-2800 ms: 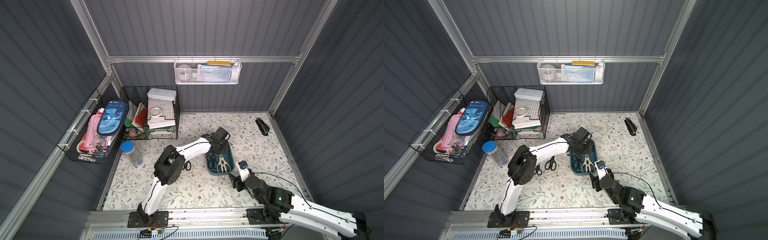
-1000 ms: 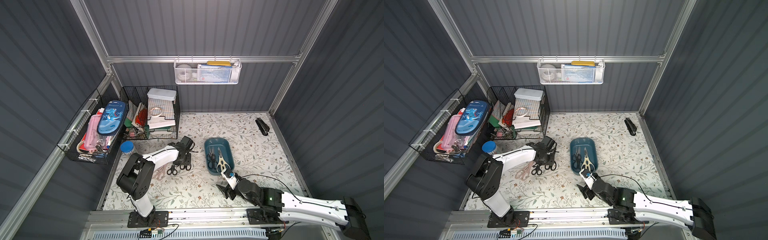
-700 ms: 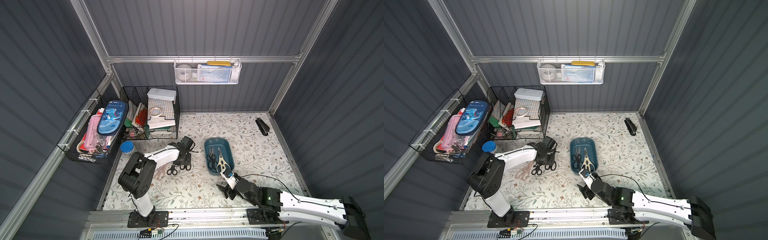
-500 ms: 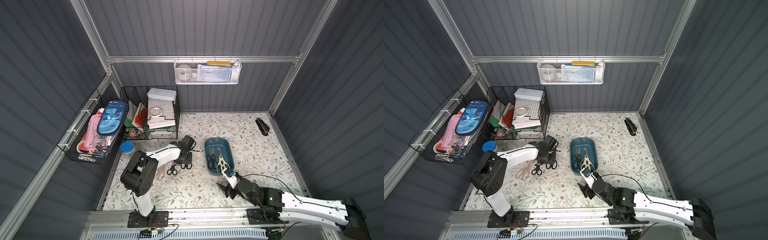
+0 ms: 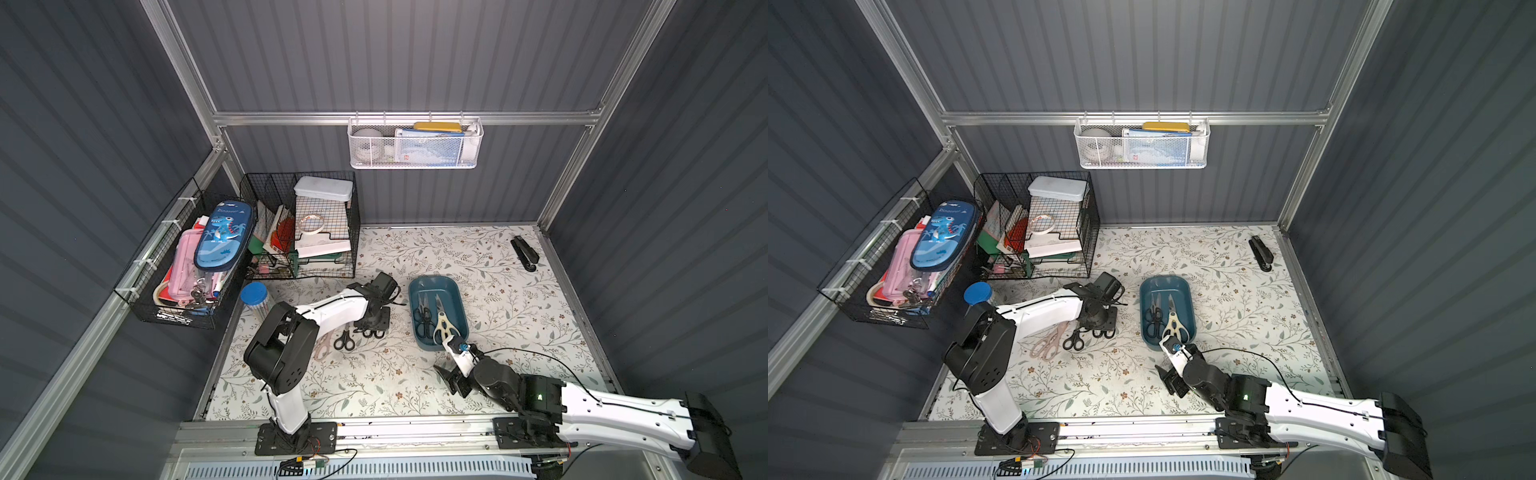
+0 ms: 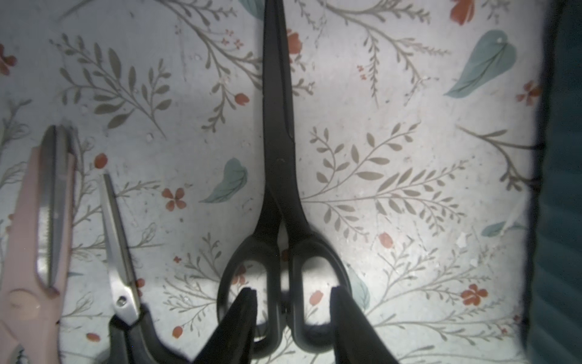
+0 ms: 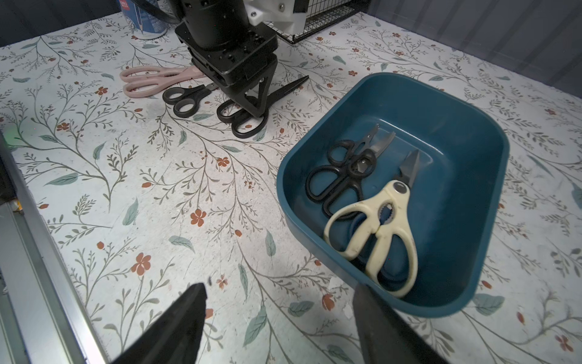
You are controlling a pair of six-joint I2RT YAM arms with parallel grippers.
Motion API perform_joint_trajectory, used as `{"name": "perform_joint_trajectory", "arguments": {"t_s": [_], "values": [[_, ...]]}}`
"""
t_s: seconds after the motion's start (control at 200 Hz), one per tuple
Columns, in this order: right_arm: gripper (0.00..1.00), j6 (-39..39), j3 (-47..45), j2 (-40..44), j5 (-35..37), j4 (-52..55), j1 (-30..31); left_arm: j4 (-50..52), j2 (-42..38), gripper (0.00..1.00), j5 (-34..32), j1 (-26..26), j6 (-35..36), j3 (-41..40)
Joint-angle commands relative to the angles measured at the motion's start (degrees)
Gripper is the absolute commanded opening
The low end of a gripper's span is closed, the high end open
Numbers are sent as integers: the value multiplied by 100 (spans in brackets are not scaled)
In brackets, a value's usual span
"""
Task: Put the scissors into the storage box
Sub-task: Pick up the scissors from the center of the board.
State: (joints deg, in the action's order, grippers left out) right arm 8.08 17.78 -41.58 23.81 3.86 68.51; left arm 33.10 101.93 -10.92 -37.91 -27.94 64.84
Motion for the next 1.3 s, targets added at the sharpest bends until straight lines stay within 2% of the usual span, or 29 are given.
{"name": "perform_joint_trajectory", "arguments": {"t_s": [0.0, 0.34, 0.55, 0.67, 0.871, 1.001, 1.126, 1.296], "values": [[78, 58, 94, 9, 117, -61, 24, 30, -46, 44, 87, -13, -258, 1], [78, 83, 86, 28, 235, -58, 27, -114, 360, 42, 221, -47, -273, -173], [78, 89, 85, -5, 193, -80, 26, -67, 455, 40, -14, -120, -422, -242], [78, 92, 95, -15, 254, -83, 31, -71, 594, 32, -78, -120, -465, -285], [78, 120, 85, 72, 288, -30, 23, -24, 648, 9, -120, -129, -463, -244], [78, 127, 51, 197, 351, -26, 29, 27, 422, 0, -193, -137, -450, -211], [78, 161, 44, 431, 419, 145, 31, 148, -38, 0, -331, -148, -475, -98], [79, 485, -16, 1164, 1277, 483, 21, 510, -728, 0, -439, -172, -484, 445]]}}
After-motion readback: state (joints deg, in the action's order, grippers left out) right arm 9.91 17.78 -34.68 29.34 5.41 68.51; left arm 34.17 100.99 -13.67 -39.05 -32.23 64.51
